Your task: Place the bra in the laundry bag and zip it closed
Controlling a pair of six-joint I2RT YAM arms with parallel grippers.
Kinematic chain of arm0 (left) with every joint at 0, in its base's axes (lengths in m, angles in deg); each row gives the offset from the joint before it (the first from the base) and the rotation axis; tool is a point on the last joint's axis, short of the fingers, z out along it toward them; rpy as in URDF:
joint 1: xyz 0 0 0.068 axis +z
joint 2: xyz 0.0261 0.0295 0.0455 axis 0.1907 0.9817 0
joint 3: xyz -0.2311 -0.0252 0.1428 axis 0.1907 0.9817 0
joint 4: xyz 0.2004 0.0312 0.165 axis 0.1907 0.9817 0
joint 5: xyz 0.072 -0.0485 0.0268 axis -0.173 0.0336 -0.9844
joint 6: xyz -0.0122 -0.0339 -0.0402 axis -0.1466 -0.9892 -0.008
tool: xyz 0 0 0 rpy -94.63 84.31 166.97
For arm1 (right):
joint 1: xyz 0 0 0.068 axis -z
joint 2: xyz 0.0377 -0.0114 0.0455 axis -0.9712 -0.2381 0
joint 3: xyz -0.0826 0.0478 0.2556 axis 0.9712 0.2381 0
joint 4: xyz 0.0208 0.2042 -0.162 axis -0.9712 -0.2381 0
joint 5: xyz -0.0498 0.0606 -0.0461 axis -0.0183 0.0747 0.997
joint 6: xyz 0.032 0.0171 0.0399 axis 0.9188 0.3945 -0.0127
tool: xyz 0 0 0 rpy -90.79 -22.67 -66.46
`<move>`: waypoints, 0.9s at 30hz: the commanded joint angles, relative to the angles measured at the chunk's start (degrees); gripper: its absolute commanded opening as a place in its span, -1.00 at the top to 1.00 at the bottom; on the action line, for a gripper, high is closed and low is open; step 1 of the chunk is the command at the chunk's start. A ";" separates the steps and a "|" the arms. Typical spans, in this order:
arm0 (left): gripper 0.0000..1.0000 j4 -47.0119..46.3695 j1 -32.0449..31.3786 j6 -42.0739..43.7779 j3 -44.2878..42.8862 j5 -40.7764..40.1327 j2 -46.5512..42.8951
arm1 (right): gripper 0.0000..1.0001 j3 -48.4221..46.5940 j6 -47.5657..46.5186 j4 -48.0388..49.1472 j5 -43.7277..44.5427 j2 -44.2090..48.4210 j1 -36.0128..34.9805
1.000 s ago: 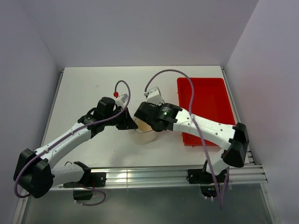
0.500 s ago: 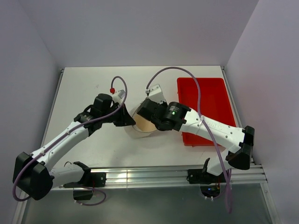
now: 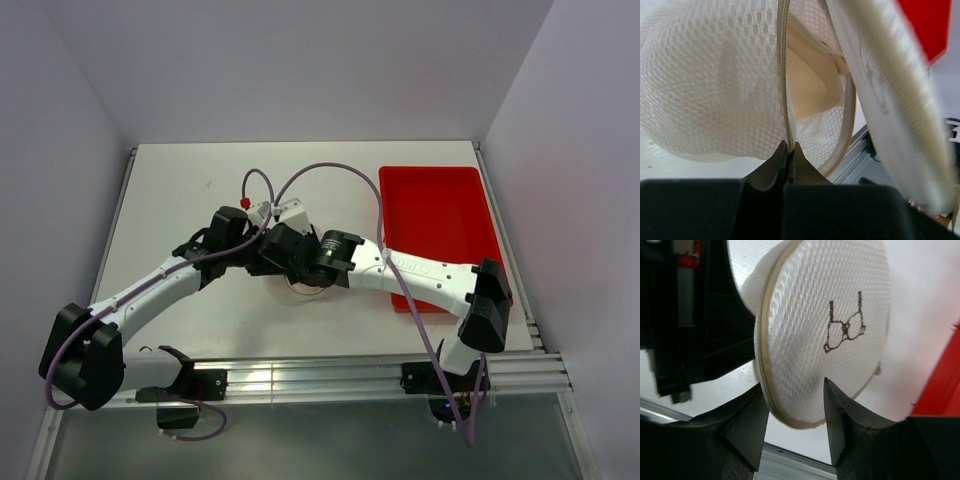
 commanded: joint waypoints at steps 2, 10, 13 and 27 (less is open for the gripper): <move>1.00 -2.64 0.81 -0.22 0.58 -0.56 -0.68 | -0.12 -0.65 0.26 5.72 -3.01 1.51 -1.00; 1.00 -0.09 2.39 -0.93 1.20 -2.93 -1.12 | -0.40 3.13 1.49 8.01 -1.17 11.26 -0.13; 0.99 0.79 3.45 -1.10 1.81 -3.72 -1.65 | -0.44 5.68 1.84 8.53 -0.29 14.08 2.51; 0.99 1.32 6.00 -0.75 2.78 -3.11 -1.12 | -0.41 29.67 -0.35 33.12 -27.17 19.80 26.15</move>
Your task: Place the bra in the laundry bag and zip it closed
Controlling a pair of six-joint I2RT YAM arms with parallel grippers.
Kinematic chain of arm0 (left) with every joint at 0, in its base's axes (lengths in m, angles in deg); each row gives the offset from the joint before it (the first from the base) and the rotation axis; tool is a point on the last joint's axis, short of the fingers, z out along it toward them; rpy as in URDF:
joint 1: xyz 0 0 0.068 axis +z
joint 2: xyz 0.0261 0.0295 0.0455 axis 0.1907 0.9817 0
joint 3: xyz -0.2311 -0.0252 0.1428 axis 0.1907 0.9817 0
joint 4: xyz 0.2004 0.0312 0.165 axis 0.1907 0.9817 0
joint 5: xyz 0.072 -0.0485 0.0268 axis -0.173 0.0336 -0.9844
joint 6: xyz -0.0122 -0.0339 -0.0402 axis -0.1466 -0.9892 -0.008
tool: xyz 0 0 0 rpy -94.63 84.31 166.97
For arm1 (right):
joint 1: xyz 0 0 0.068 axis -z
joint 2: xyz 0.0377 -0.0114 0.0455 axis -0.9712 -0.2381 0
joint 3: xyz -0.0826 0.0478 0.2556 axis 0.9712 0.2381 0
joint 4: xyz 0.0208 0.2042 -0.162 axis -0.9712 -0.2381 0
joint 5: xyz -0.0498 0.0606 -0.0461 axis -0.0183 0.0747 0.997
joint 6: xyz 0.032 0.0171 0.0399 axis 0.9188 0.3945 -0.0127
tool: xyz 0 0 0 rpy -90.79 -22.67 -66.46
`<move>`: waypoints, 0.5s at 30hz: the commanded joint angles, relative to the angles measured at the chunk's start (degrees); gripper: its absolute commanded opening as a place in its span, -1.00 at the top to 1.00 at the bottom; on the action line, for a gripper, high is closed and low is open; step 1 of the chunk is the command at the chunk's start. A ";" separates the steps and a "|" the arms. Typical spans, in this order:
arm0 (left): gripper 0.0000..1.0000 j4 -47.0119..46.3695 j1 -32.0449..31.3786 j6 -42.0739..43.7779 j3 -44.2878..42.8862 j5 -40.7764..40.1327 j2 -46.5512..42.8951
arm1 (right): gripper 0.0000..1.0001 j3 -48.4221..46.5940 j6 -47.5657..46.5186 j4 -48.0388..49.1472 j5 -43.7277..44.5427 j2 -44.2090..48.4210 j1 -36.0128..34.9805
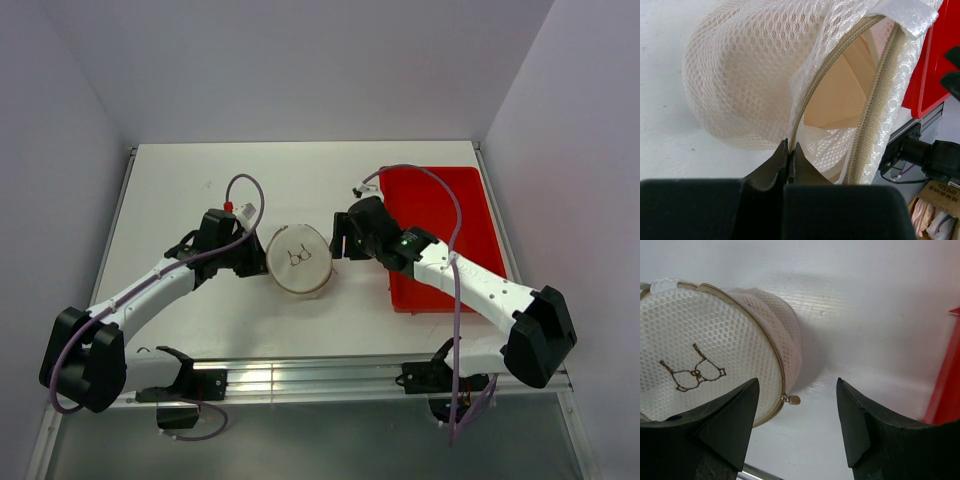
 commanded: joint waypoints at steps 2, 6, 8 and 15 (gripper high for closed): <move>1.00 -0.45 0.45 0.14 0.01 0.13 -0.25 | -0.40 4.19 -1.25 12.76 -11.25 -0.66 2.69; 1.00 -0.45 0.62 0.14 0.09 0.30 -0.25 | -0.39 9.47 -0.37 24.07 -19.78 -1.19 4.44; 1.00 -0.45 0.71 0.14 0.18 0.39 -0.07 | -0.39 11.84 0.16 26.38 -21.63 -1.54 5.15; 1.00 -0.19 0.89 0.41 -0.08 0.83 0.46 | -0.32 15.37 1.39 36.83 -25.94 -3.48 6.64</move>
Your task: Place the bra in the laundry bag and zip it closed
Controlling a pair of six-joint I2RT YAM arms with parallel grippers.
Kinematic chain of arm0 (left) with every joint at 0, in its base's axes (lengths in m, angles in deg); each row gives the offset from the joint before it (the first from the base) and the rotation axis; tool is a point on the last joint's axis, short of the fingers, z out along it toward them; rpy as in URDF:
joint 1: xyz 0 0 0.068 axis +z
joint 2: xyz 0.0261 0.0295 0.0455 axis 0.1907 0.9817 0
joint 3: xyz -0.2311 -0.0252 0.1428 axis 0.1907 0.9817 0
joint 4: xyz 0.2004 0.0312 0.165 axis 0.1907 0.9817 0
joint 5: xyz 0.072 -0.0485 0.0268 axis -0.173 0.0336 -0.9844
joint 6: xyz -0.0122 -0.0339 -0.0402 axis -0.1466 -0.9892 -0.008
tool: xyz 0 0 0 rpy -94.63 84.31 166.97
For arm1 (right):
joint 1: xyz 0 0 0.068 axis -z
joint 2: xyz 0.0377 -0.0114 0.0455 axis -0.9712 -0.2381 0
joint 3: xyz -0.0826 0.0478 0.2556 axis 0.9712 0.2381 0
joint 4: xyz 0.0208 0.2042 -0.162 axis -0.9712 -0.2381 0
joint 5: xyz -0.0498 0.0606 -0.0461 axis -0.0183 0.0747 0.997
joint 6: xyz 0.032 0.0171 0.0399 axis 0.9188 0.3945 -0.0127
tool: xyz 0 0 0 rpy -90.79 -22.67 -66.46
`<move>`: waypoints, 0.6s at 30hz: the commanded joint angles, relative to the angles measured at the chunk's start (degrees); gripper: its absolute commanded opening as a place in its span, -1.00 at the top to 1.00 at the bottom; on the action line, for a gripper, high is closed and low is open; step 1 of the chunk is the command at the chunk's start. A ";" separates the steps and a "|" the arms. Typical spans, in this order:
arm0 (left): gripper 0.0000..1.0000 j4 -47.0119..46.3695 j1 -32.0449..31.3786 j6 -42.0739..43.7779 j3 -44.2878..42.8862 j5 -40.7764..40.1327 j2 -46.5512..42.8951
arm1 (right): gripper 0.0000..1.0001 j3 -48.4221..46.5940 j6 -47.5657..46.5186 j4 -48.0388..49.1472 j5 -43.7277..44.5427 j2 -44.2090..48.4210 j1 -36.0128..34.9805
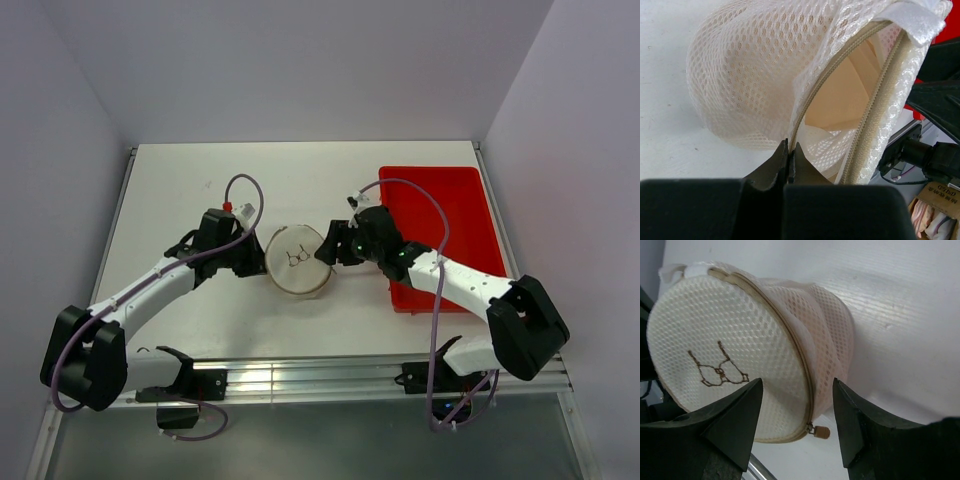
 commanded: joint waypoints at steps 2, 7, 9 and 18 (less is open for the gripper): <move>1.00 -0.17 0.52 0.39 -0.26 0.77 0.13 | -0.26 2.10 1.67 11.91 -6.12 -0.75 1.07; 0.99 0.27 0.78 0.65 -0.43 0.59 -0.05 | 0.06 2.90 3.34 15.26 -9.56 -2.24 2.48; 1.00 0.71 0.96 0.82 -0.78 0.50 -0.14 | 0.31 3.25 3.70 15.35 -10.35 -1.90 2.65; 1.00 2.73 1.66 1.53 -4.21 -1.52 1.00 | 1.00 4.22 4.31 12.46 -12.55 2.15 3.27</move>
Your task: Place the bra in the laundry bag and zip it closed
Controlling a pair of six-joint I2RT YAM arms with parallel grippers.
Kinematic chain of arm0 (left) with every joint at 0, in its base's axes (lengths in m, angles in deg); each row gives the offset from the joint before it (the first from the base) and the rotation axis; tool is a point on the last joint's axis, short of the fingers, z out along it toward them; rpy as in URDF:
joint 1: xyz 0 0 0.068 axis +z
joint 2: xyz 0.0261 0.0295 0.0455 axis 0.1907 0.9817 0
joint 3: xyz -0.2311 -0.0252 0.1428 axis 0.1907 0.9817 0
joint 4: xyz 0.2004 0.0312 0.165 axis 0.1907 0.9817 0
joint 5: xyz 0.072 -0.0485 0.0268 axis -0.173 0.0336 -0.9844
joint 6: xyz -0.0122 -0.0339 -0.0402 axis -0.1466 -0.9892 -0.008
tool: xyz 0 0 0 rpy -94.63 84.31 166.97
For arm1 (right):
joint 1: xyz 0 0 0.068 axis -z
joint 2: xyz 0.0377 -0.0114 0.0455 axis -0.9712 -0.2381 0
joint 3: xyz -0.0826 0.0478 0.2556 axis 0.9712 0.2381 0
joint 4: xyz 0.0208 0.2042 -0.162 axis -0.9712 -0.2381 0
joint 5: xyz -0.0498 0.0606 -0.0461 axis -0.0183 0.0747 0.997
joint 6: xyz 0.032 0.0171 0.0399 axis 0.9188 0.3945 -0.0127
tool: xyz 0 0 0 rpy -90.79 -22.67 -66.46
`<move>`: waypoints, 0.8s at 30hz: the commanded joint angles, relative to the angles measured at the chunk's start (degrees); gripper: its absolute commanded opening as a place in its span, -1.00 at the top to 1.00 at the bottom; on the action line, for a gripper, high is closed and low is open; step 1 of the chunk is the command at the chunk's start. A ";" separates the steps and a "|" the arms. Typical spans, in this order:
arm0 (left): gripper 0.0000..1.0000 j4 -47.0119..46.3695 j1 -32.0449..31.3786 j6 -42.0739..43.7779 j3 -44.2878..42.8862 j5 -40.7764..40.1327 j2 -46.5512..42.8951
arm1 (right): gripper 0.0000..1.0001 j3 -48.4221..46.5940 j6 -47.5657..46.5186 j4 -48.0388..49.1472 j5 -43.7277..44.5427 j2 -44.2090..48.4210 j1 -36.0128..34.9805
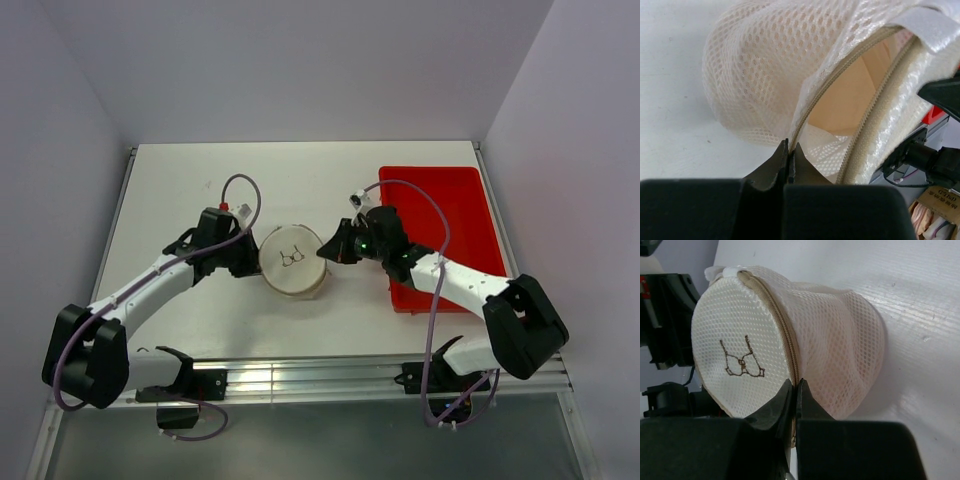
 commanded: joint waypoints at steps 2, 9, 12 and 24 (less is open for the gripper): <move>1.00 1.20 0.57 1.35 -6.39 -2.15 1.12 | 1.00 0.24 0.60 -0.47 -1.99 5.25 0.49; 0.60 6.92 1.01 3.55 -17.21 -11.54 1.39 | 1.00 -2.92 10.42 -10.73 6.25 12.20 0.32; 0.07 8.94 1.10 4.25 -19.77 -14.72 -0.28 | 1.00 -4.24 14.65 -15.49 11.35 15.28 0.06; -0.22 6.94 -6.70 3.64 -15.91 -16.66 -14.96 | 1.00 -14.86 24.42 -28.41 27.52 11.60 -6.00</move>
